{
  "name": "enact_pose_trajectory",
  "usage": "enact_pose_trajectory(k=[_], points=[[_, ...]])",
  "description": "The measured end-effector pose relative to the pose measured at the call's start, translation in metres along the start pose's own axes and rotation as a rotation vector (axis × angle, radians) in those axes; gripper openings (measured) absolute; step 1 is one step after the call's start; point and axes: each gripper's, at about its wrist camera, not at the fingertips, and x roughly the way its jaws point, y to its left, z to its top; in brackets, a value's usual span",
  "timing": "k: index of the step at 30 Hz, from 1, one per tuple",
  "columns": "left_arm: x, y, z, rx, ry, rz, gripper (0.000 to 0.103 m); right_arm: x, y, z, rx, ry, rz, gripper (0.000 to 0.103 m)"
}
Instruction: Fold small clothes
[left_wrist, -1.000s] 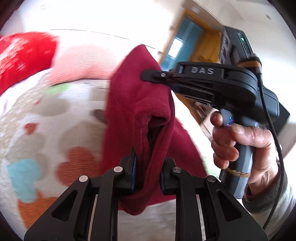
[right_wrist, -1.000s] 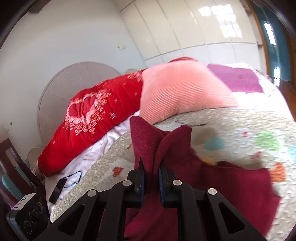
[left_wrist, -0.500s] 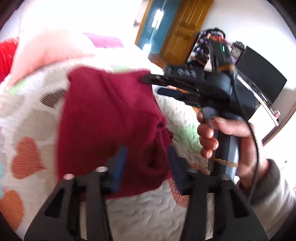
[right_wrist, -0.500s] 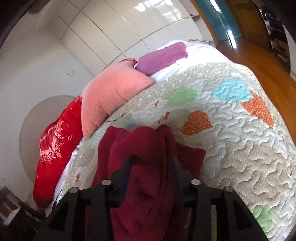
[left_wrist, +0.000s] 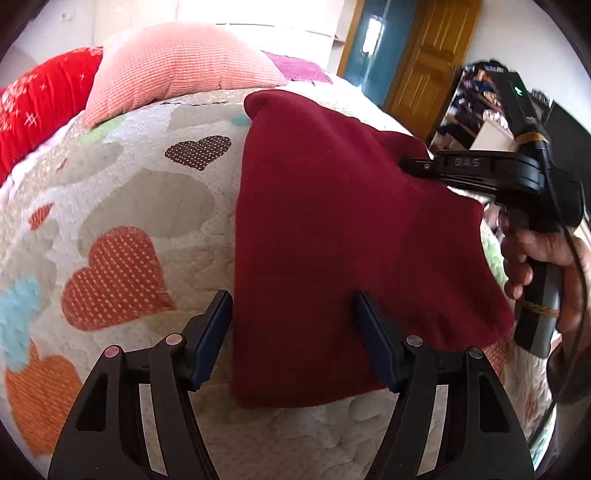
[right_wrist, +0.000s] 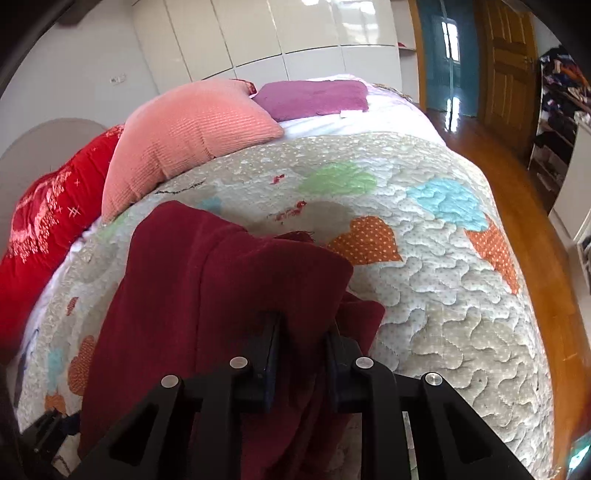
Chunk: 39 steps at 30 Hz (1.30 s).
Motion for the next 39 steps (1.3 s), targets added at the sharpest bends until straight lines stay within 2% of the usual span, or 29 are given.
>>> enact_pose_trajectory(k=[2, 4, 6, 7, 8, 10, 11, 12, 13, 14, 16, 18, 21, 24, 26, 30, 32, 33, 36, 37, 39], points=[[-0.002, -0.003, 0.000, -0.007, 0.004, -0.007, 0.069, -0.023, -0.001, -0.002, 0.036, -0.013, 0.025, 0.022], [-0.003, -0.006, -0.001, -0.007, 0.008, -0.006, 0.069, -0.052, 0.003, -0.011, 0.049, -0.043, 0.102, 0.023], [-0.002, -0.006, -0.001, 0.000, 0.005, -0.002, 0.069, -0.076, 0.016, -0.028, 0.039, -0.045, 0.184, 0.045], [-0.003, -0.007, -0.001, -0.002, 0.003, 0.000, 0.069, -0.080, 0.023, -0.035, 0.031, -0.043, 0.192, 0.066], [-0.003, -0.007, -0.002, -0.006, 0.001, 0.003, 0.069, -0.082, 0.028, -0.042, 0.022, -0.041, 0.186, 0.071], [-0.004, -0.010, -0.003, -0.010, -0.002, 0.014, 0.069, -0.071, 0.039, -0.050, -0.008, -0.012, 0.168, 0.071], [-0.001, -0.009, -0.002, -0.014, -0.002, 0.022, 0.069, -0.061, 0.044, -0.054, -0.034, 0.014, 0.156, 0.062], [0.000, -0.009, -0.002, -0.019, 0.000, 0.028, 0.069, -0.051, 0.048, -0.057, -0.071, 0.039, 0.116, 0.046], [-0.002, -0.010, -0.002, -0.023, 0.004, 0.033, 0.069, -0.048, 0.049, -0.059, -0.106, 0.040, 0.062, 0.020], [-0.005, -0.010, -0.002, -0.027, 0.006, 0.030, 0.069, -0.050, 0.045, -0.061, -0.122, 0.028, 0.056, 0.017], [-0.013, -0.013, -0.003, -0.029, -0.003, 0.019, 0.069, -0.058, 0.034, -0.062, -0.111, 0.012, 0.063, 0.015], [-0.014, -0.014, -0.004, -0.028, -0.010, 0.021, 0.069, -0.054, 0.027, -0.063, -0.116, 0.006, 0.024, 0.015], [-0.006, -0.023, -0.004, 0.004, 0.013, 0.075, 0.069, -0.040, 0.025, -0.067, -0.092, 0.023, 0.006, 0.015], [-0.009, -0.024, -0.008, 0.015, 0.007, 0.085, 0.069, -0.060, 0.022, -0.068, -0.026, 0.013, 0.028, 0.016], [-0.010, -0.020, -0.008, -0.006, 0.009, 0.073, 0.069, -0.082, 0.030, -0.071, -0.041, -0.031, 0.031, 0.017], [-0.011, -0.017, -0.008, -0.033, 0.014, 0.066, 0.069, -0.108, 0.053, -0.083, -0.093, -0.085, 0.100, 0.017], [-0.012, -0.019, -0.010, -0.027, 0.007, 0.073, 0.069, -0.103, 0.061, -0.088, -0.125, -0.082, 0.122, 0.017], [-0.012, -0.020, -0.011, -0.027, 0.005, 0.076, 0.069, -0.098, 0.062, -0.089, -0.143, -0.076, 0.100, 0.017], [-0.016, -0.020, -0.012, -0.034, 0.008, 0.076, 0.069, -0.068, 0.053, -0.096, -0.171, -0.034, -0.031, 0.017], [-0.017, -0.020, -0.012, -0.035, 0.010, 0.074, 0.069, -0.059, 0.045, -0.097, -0.143, 0.001, -0.032, 0.021], [-0.018, -0.019, -0.012, -0.037, 0.018, 0.073, 0.069, -0.057, 0.029, -0.099, -0.047, 0.004, 0.043, 0.022]])
